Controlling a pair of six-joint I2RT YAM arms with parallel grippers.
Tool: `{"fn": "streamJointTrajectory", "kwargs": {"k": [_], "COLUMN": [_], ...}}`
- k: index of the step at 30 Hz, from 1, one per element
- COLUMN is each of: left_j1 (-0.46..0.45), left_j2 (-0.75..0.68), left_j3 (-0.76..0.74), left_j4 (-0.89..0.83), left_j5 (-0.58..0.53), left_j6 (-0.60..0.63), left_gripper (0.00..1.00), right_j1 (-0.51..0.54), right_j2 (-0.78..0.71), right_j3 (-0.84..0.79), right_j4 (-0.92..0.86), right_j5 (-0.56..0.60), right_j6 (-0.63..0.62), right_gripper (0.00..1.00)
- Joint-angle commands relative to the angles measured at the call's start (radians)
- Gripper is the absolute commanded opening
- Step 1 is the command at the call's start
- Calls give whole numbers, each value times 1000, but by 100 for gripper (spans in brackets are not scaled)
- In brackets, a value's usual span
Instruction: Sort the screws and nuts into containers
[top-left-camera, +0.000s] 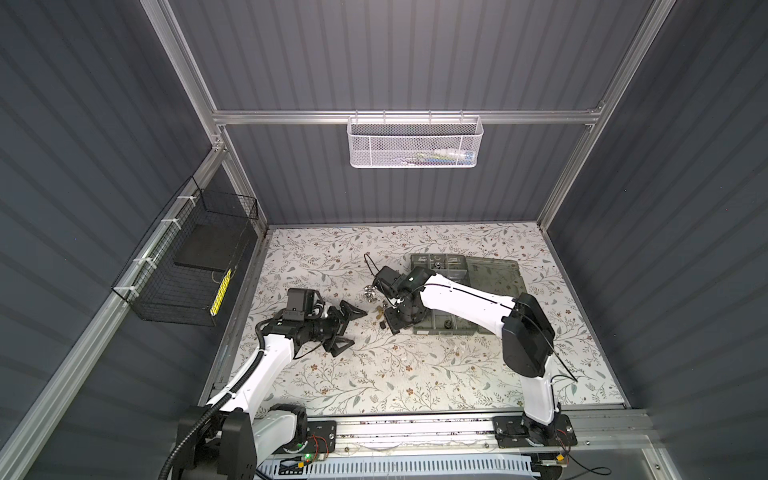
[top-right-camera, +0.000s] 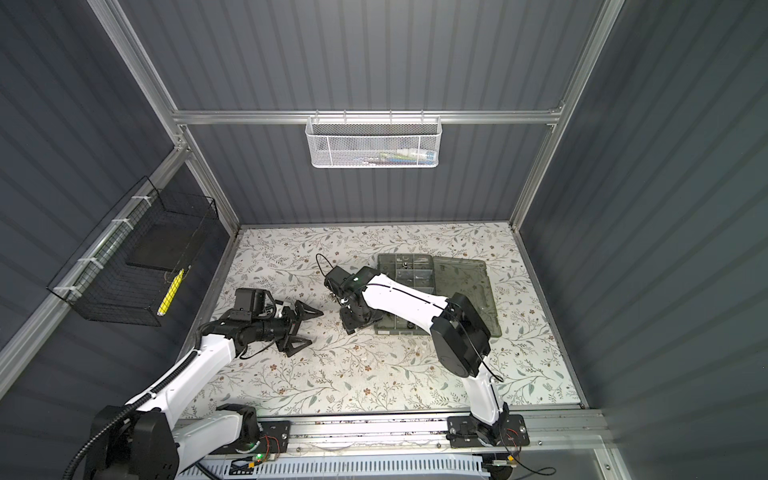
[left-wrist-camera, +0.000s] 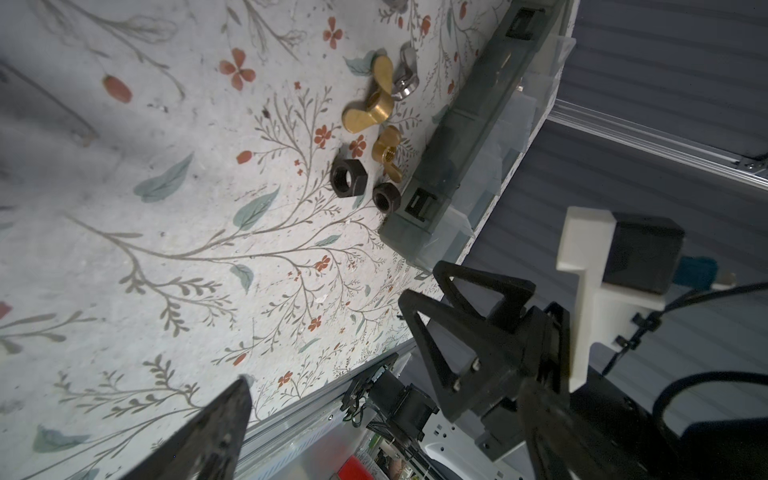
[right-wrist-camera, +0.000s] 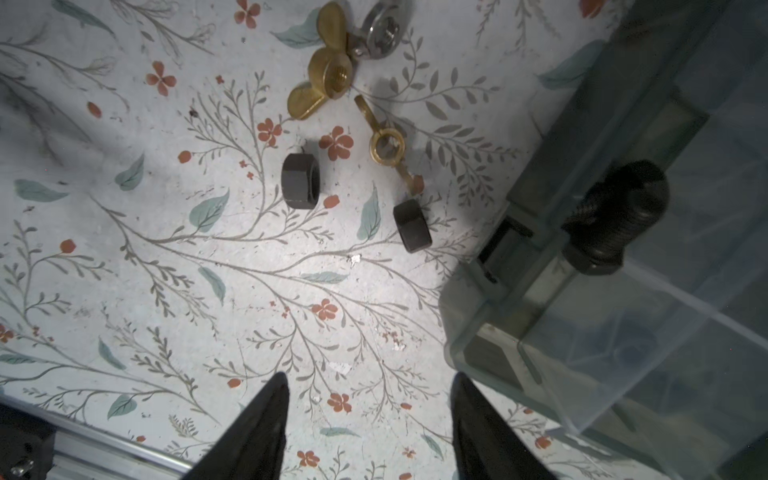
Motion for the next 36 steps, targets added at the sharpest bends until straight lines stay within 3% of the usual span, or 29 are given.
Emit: {"fn": "streamJointTrajectory", "kwargs": {"k": [1, 5, 11, 17, 22, 28, 36], "left_j1": [3, 3, 3, 3, 3, 2, 3], "left_j2": [-32, -34, -35, 7, 43, 67, 75], "left_j3": [-17, 24, -10, 46, 60, 106, 112], "left_j4": [-22, -93, -11, -97, -55, -123, -141], "left_j5": [19, 0, -1, 11, 32, 30, 41], "left_j6": [24, 67, 2, 103, 91, 156, 177], "left_gripper": [100, 100, 100, 100, 100, 100, 100], "right_j1": [-5, -36, -78, -80, -80, -80, -79], "right_j2": [37, 98, 130, 167, 221, 270, 255], "right_j3": [54, 119, 134, 150, 191, 224, 165], "right_j4": [-30, -63, -65, -59, -71, -88, -71], "right_j5": [23, 11, -22, -42, -60, -56, -55], "right_j6": [-34, -44, -78, -82, -81, -81, -63], "right_gripper": [60, 57, 51, 48, 43, 37, 33]}}
